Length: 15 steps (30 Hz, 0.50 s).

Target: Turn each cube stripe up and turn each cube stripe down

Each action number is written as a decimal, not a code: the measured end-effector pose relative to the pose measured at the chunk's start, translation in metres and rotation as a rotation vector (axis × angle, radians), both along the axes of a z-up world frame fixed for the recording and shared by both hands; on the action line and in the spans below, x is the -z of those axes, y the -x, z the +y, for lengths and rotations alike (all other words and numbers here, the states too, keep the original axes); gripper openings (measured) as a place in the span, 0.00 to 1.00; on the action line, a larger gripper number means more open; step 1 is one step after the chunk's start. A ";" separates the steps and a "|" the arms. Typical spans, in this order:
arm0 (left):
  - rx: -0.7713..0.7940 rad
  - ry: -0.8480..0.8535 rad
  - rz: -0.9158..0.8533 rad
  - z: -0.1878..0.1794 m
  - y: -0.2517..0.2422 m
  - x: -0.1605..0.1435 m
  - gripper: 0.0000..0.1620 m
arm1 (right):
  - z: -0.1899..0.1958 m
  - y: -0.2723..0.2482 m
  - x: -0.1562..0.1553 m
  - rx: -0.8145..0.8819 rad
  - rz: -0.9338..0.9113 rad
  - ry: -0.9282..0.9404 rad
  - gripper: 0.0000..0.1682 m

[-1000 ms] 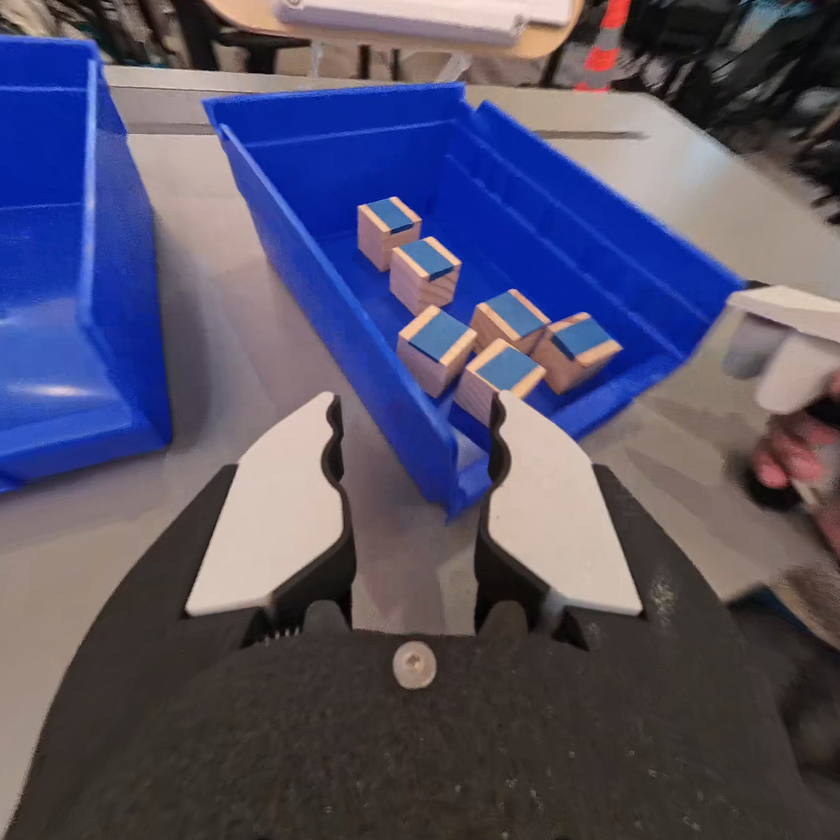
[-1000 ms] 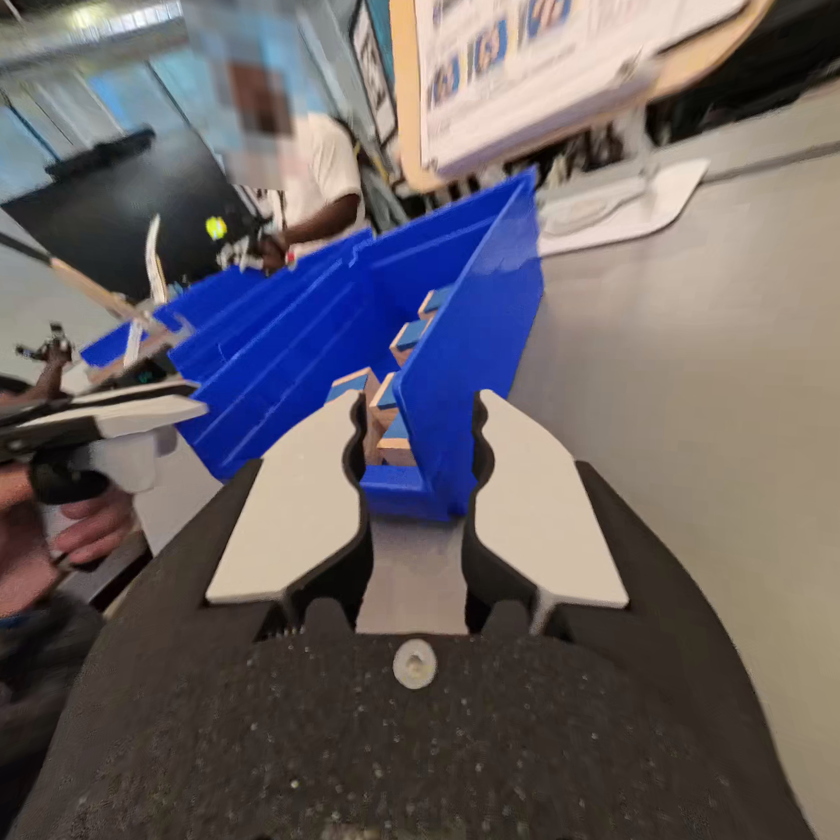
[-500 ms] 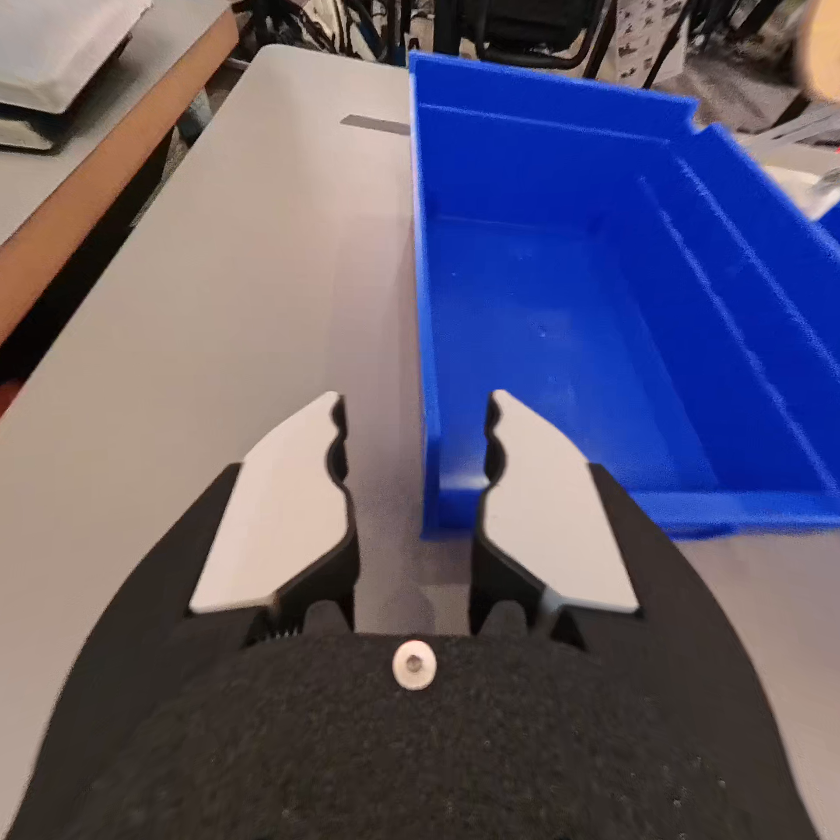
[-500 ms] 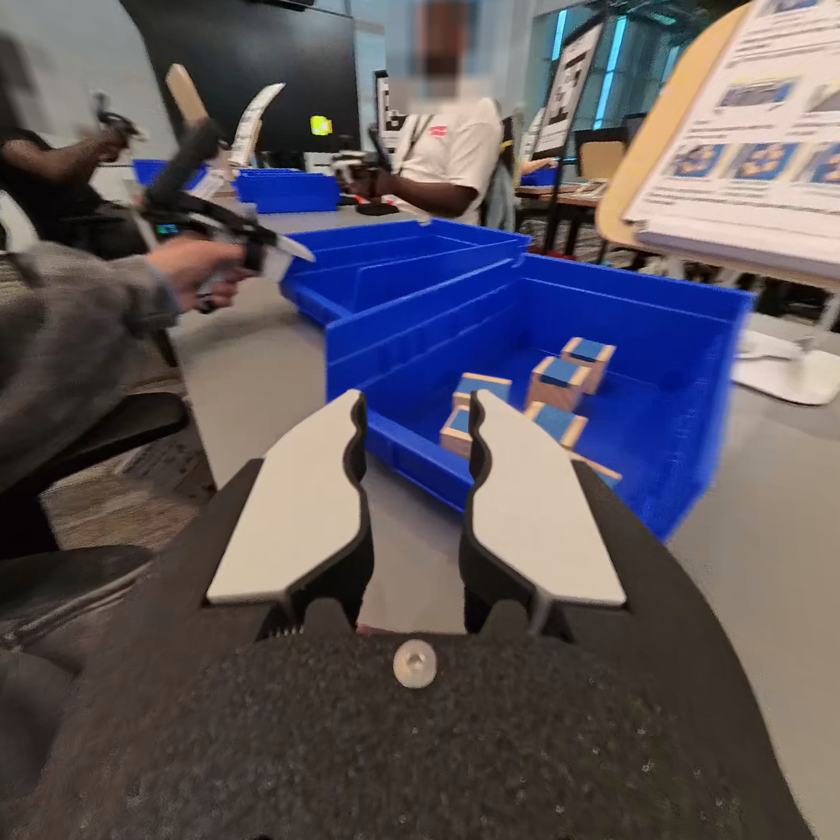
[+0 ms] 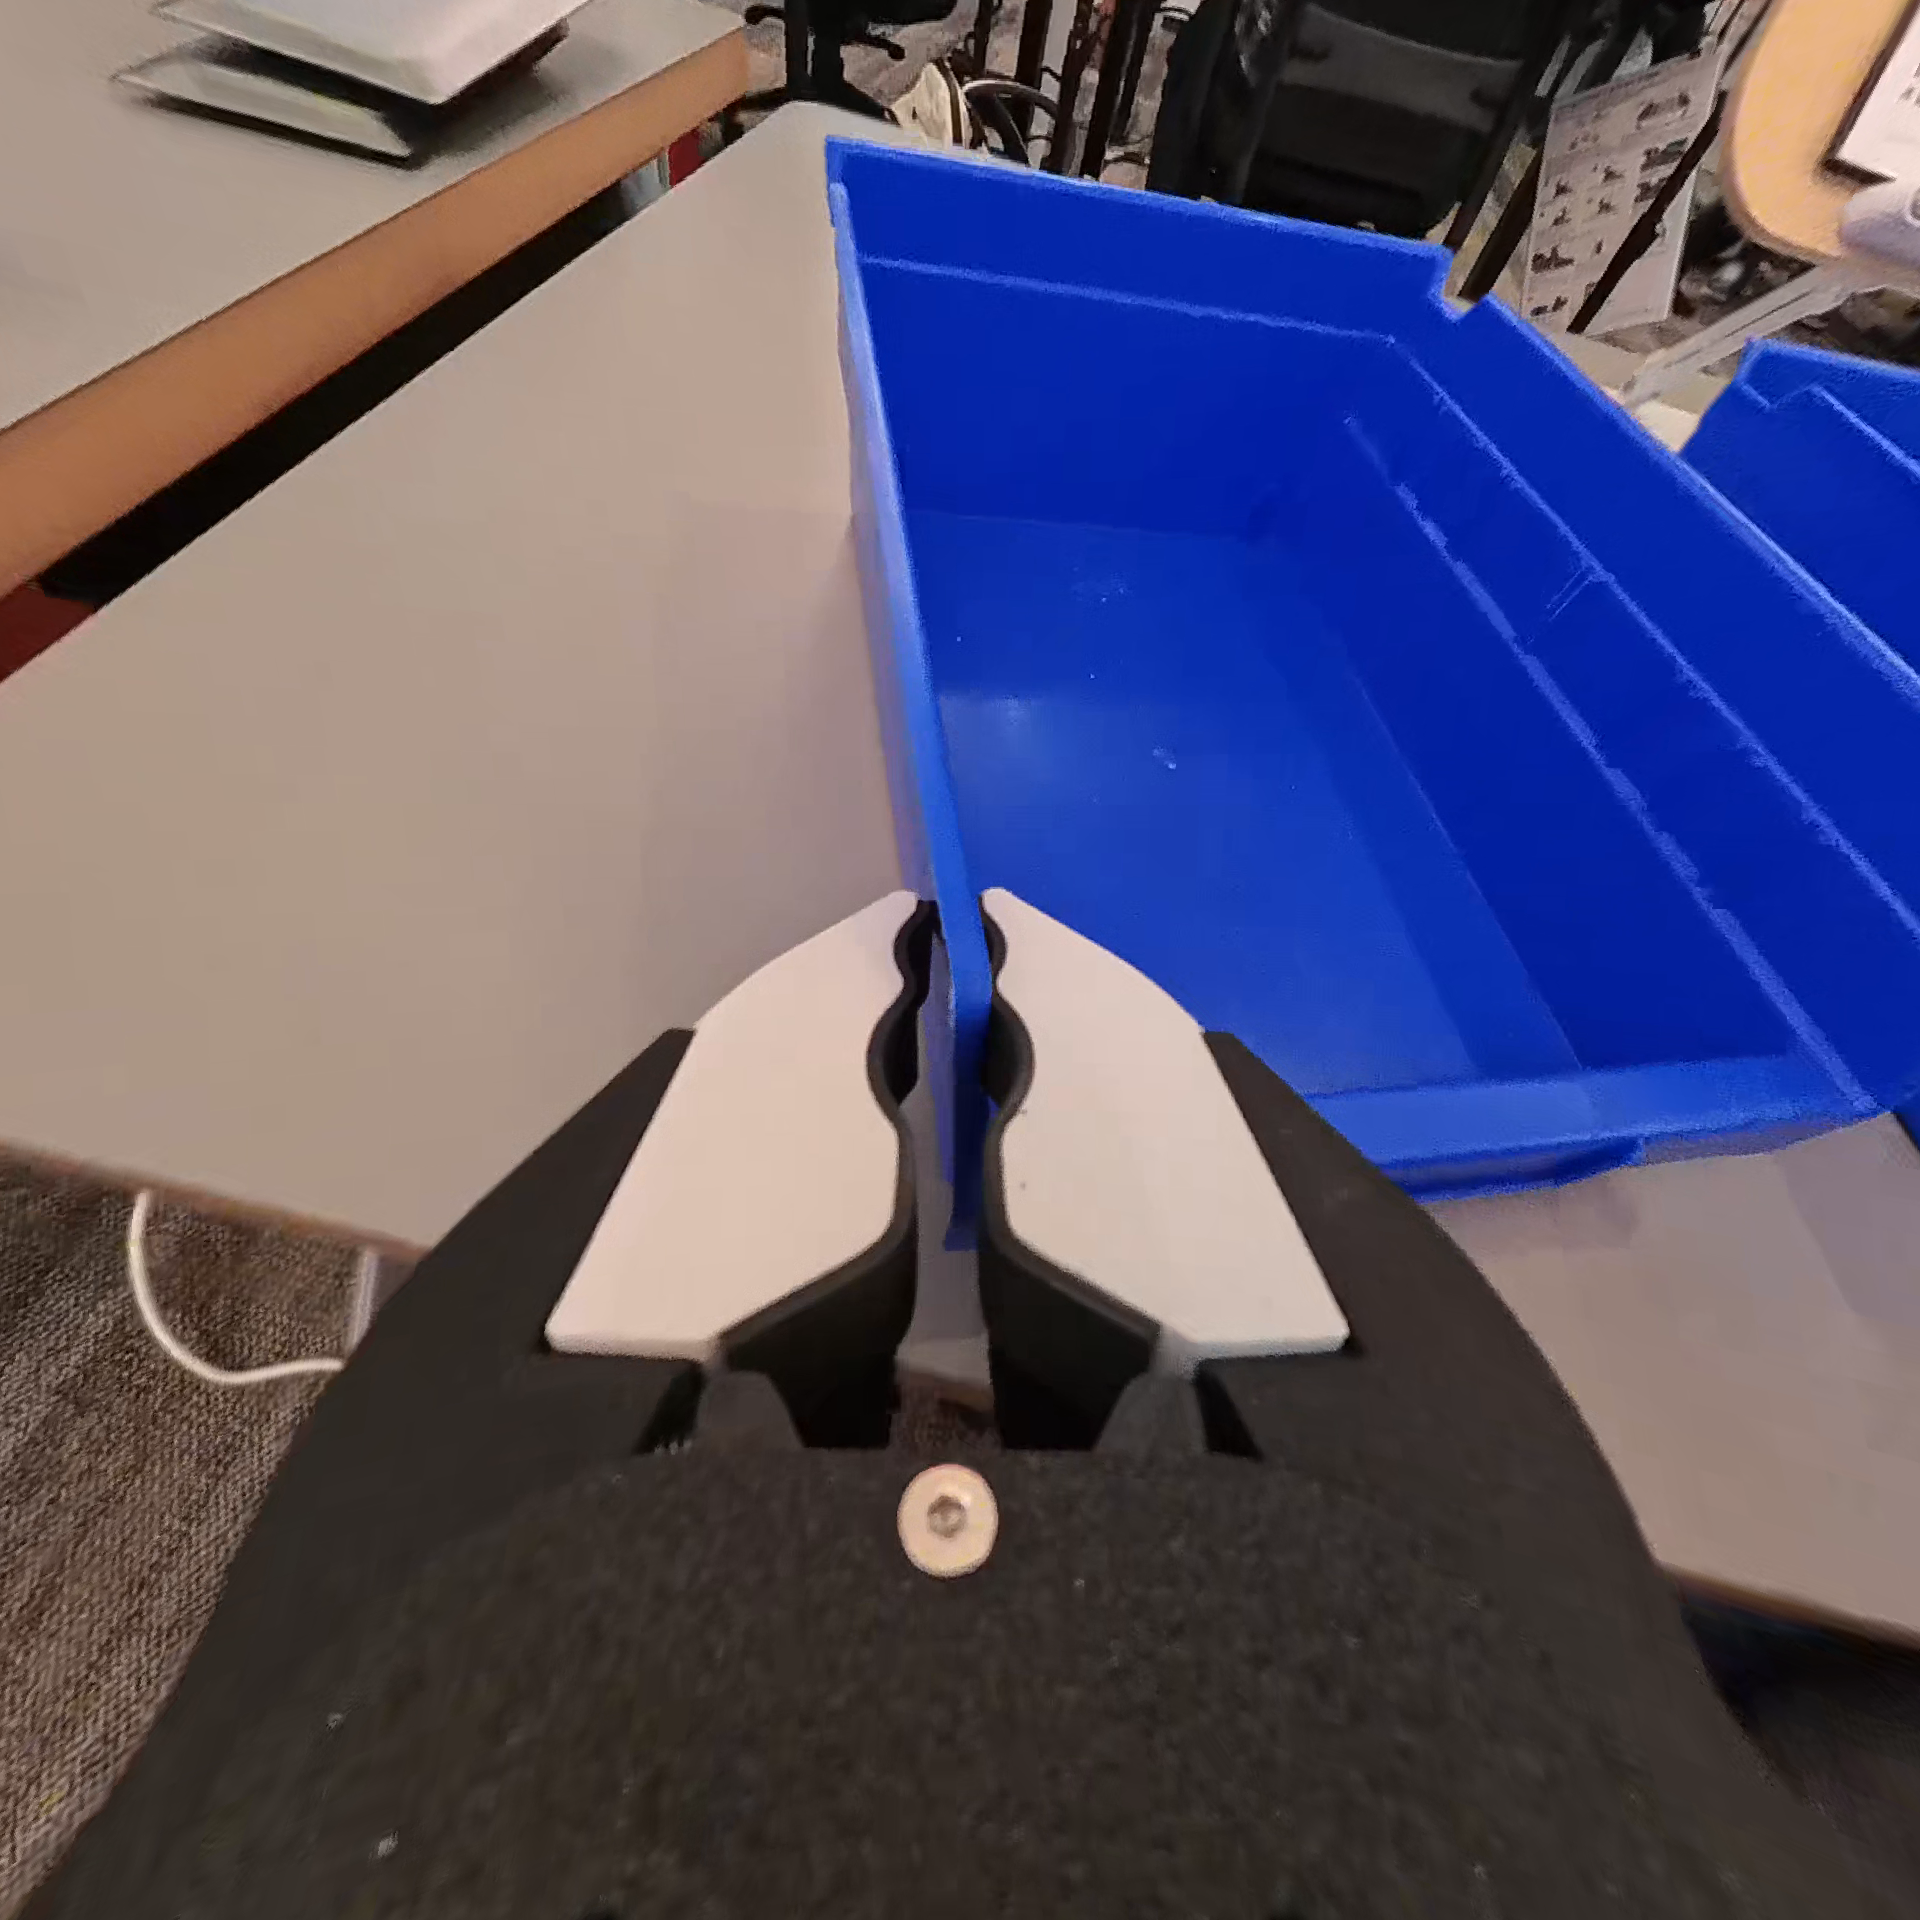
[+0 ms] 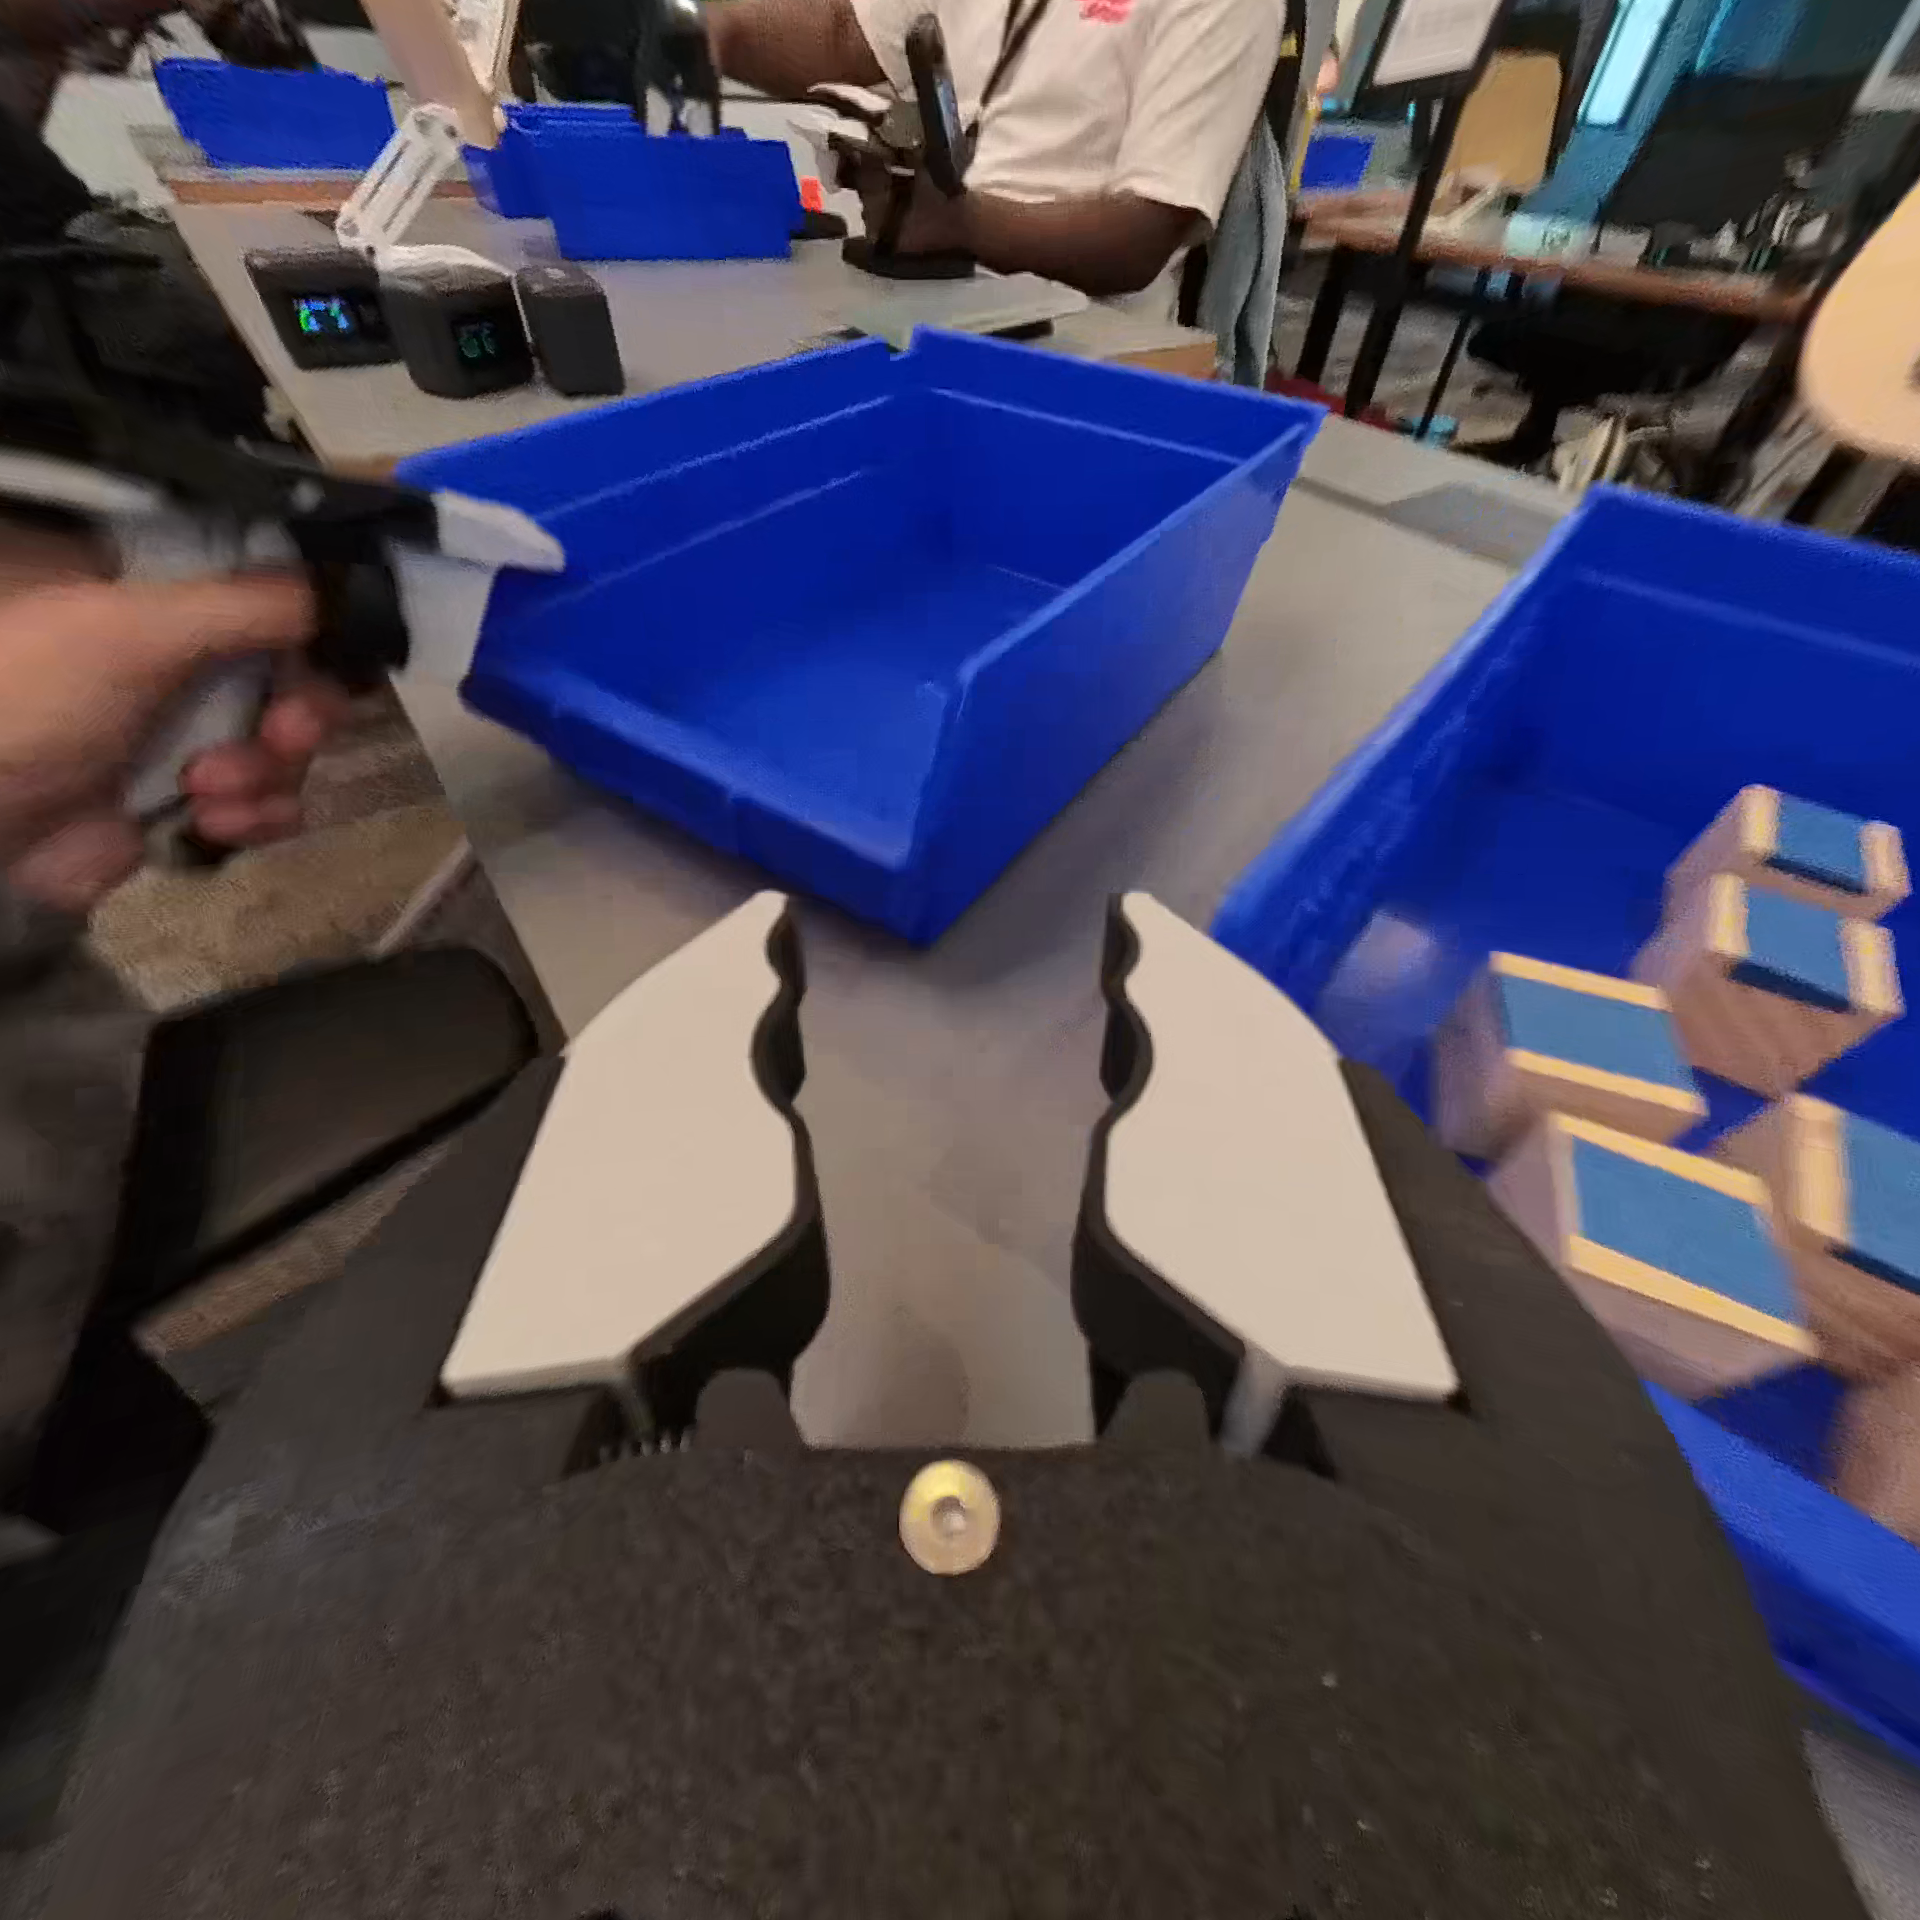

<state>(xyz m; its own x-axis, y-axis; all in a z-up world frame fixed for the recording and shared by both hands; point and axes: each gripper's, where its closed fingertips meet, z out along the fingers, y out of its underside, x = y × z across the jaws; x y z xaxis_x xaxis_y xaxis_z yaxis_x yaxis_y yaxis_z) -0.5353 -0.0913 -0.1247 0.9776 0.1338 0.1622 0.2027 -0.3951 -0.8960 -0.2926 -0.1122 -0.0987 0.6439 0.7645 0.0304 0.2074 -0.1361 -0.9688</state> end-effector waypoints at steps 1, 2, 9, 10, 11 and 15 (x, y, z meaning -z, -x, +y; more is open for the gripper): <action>0.001 -0.001 -0.003 -0.009 -0.002 0.000 0.03 | 0.004 0.010 0.001 0.024 0.017 0.037 0.34; 0.002 -0.003 -0.005 -0.017 -0.004 0.000 0.03 | 0.009 0.018 0.004 0.060 0.020 0.071 0.33; 0.025 -0.054 0.022 -0.061 -0.025 -0.001 0.05 | 0.015 0.048 0.031 0.136 -0.067 0.184 0.12; 0.023 -0.065 0.049 -0.067 -0.028 -0.002 0.06 | 0.017 0.047 0.029 0.148 -0.065 0.174 0.09; 0.021 -0.086 0.068 -0.072 -0.031 -0.005 0.07 | 0.018 0.046 0.026 0.155 -0.056 0.186 0.08; -0.010 -0.216 0.138 -0.086 -0.043 -0.037 0.07 | 0.020 0.038 -0.010 0.179 0.004 0.068 0.03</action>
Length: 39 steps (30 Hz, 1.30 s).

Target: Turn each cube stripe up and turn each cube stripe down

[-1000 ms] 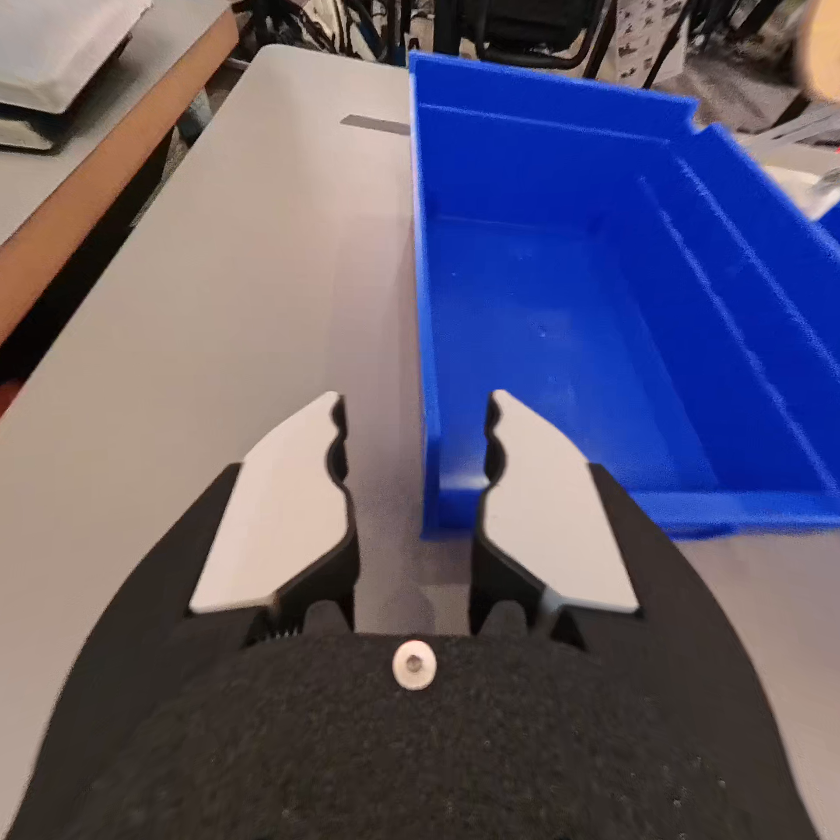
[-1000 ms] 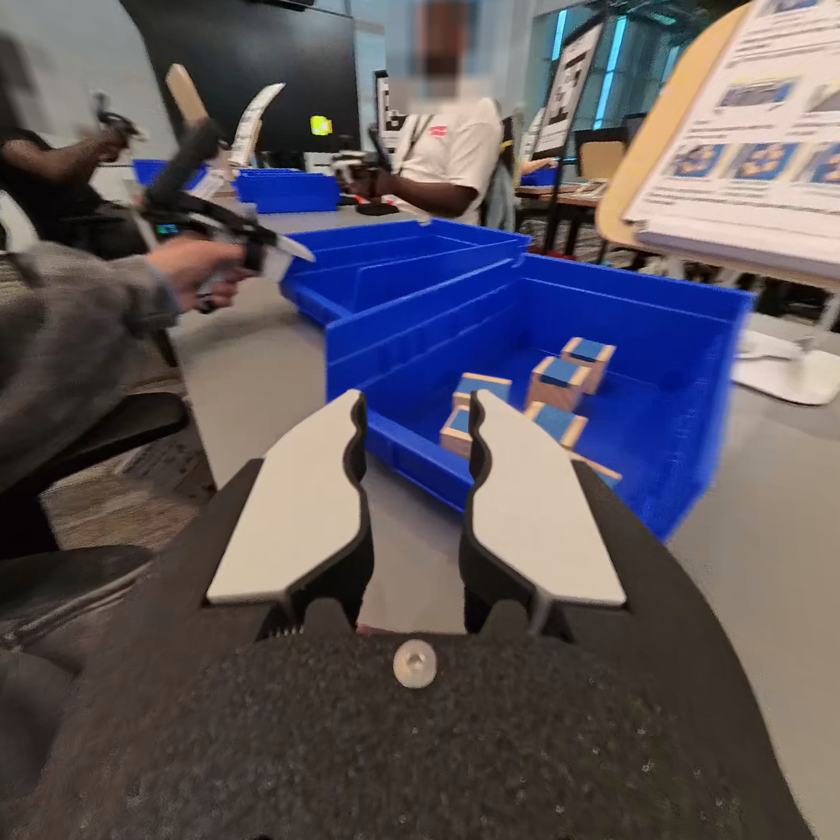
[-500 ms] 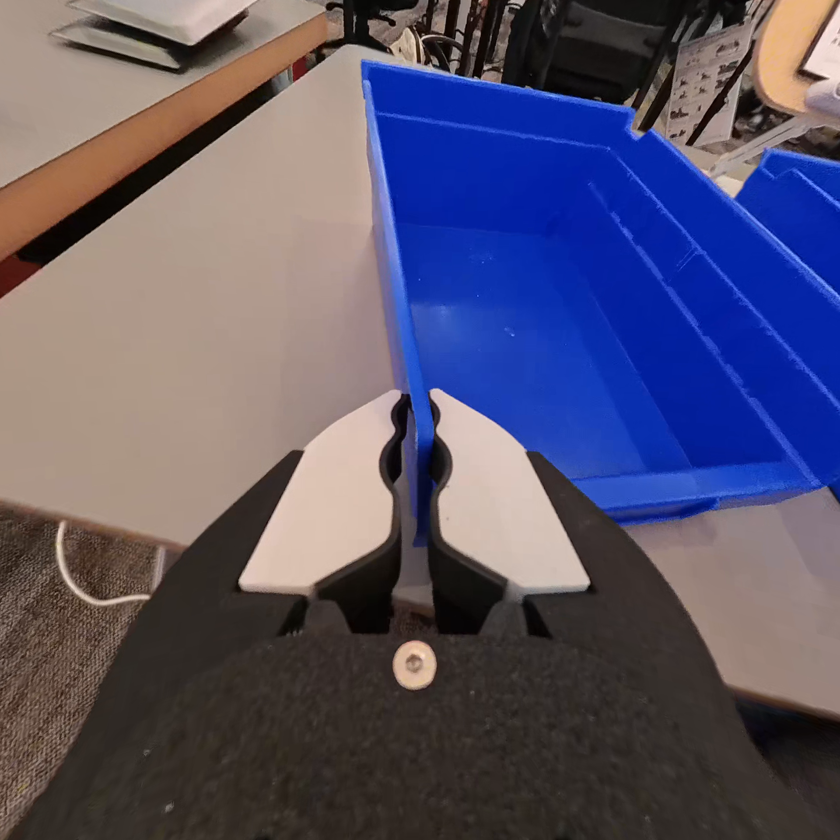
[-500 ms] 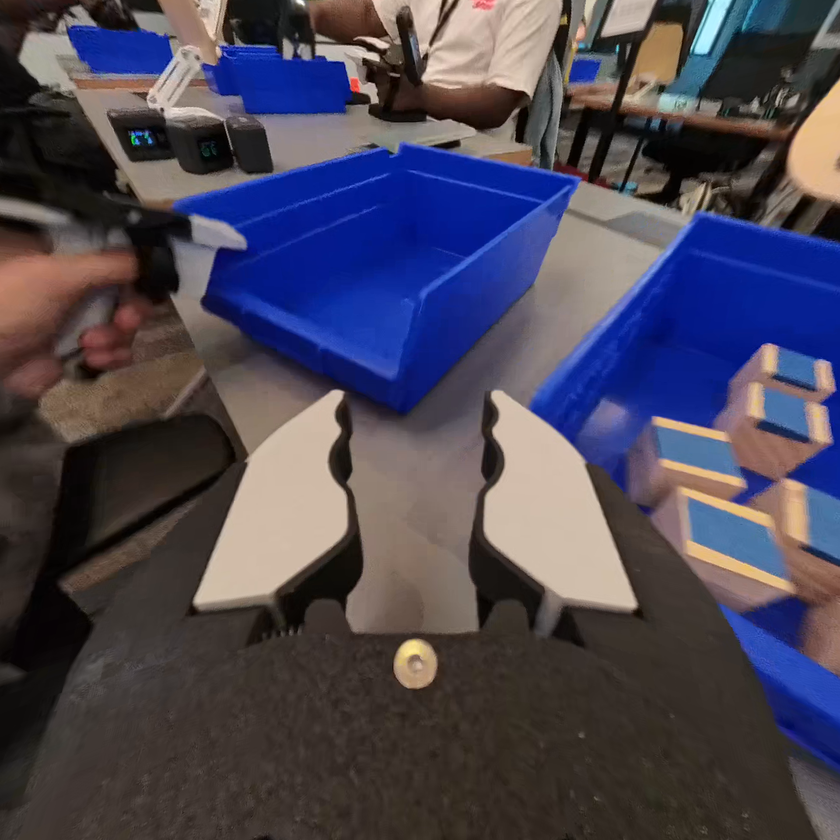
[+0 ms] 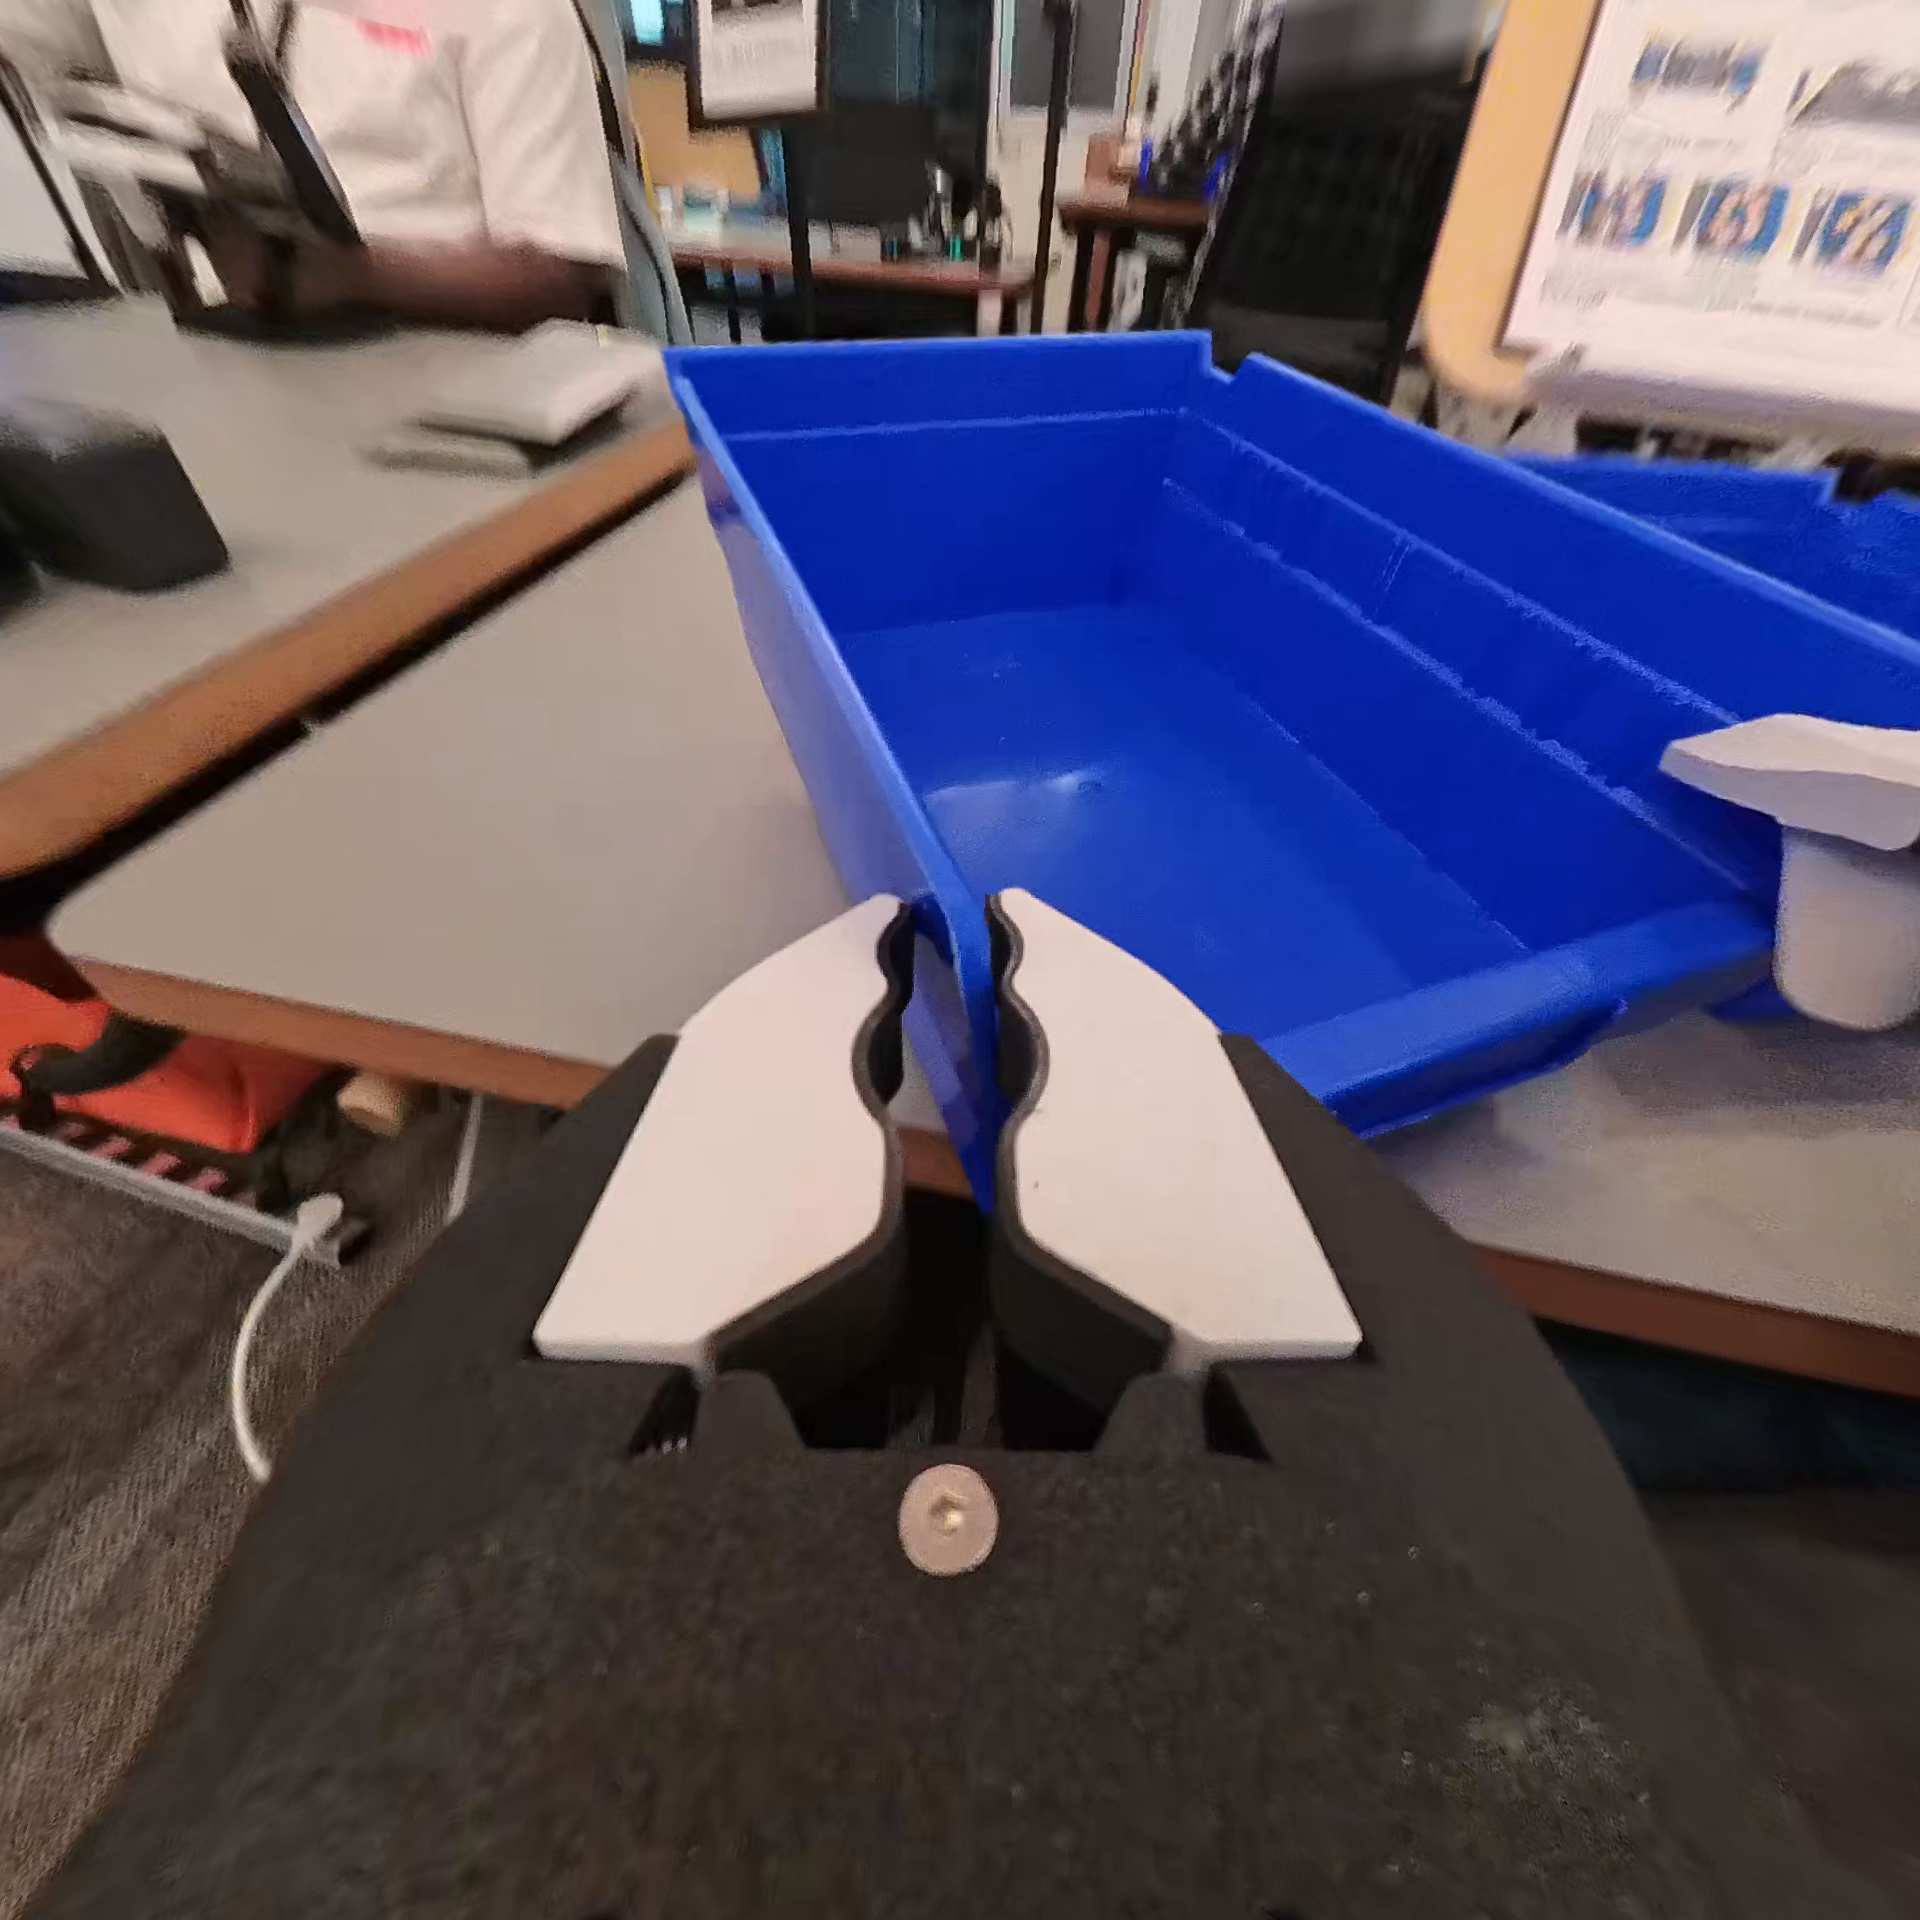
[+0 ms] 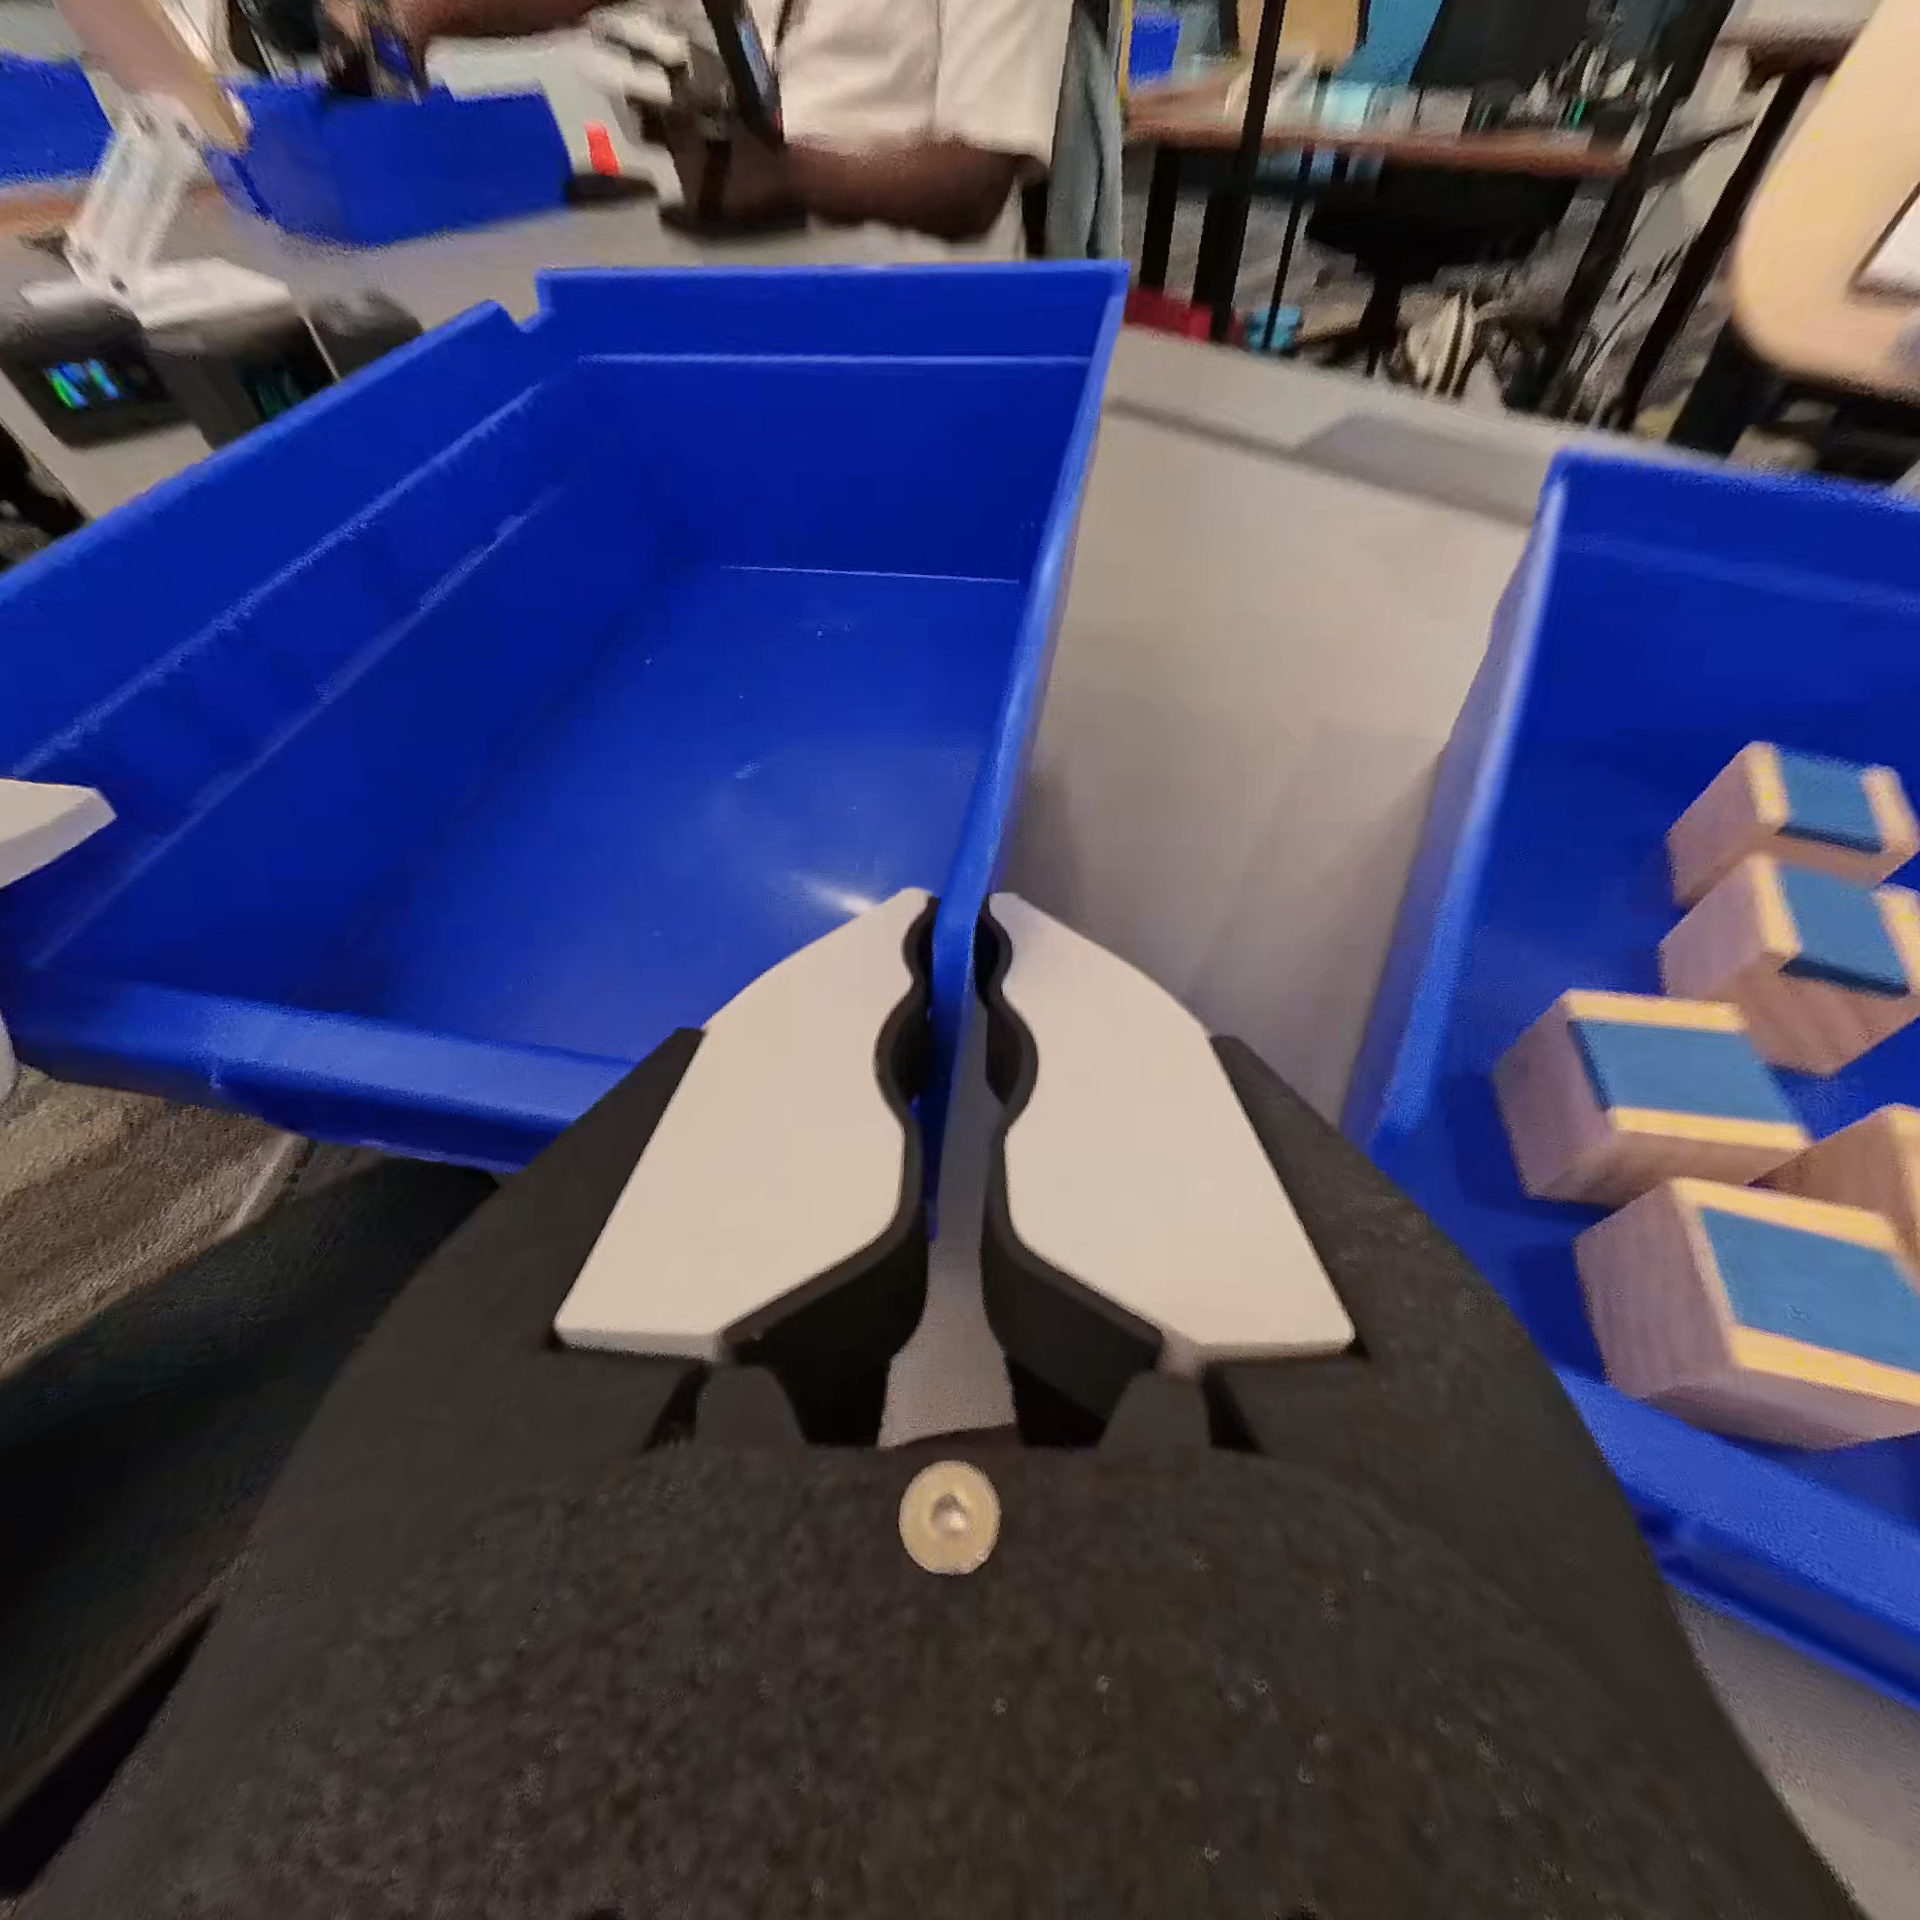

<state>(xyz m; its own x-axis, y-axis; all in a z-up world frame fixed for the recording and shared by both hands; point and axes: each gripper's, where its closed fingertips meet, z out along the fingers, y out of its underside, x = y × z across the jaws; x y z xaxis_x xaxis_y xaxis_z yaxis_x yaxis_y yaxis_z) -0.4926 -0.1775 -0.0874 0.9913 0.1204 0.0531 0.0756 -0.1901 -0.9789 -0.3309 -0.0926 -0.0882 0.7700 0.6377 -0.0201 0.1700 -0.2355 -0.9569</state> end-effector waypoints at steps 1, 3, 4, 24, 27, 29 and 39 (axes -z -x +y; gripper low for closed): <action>0.000 -0.041 0.020 0.000 -0.004 -0.014 0.07 | 0.000 -0.004 -0.013 0.005 0.018 -0.036 0.03; 0.009 -0.120 0.062 0.003 -0.016 -0.047 0.06 | 0.000 -0.018 -0.044 0.032 0.048 -0.116 0.03; 0.023 -0.164 0.076 0.006 -0.025 -0.064 0.06 | 0.000 -0.029 -0.062 0.051 0.067 -0.157 0.03; 0.702 -0.052 -0.004 0.150 -0.502 -0.080 0.07 | 0.036 -0.522 -0.098 0.684 -0.045 -0.032 0.03; 0.707 0.025 0.037 0.161 -0.546 -0.041 0.07 | 0.047 -0.566 -0.048 0.702 -0.026 0.049 0.03; 0.707 0.054 0.067 0.163 -0.567 -0.021 0.07 | 0.050 -0.588 -0.018 0.703 0.013 0.081 0.03; 0.787 0.160 0.111 0.157 -0.595 0.034 0.11 | 0.057 -0.618 0.032 0.635 0.030 0.102 0.03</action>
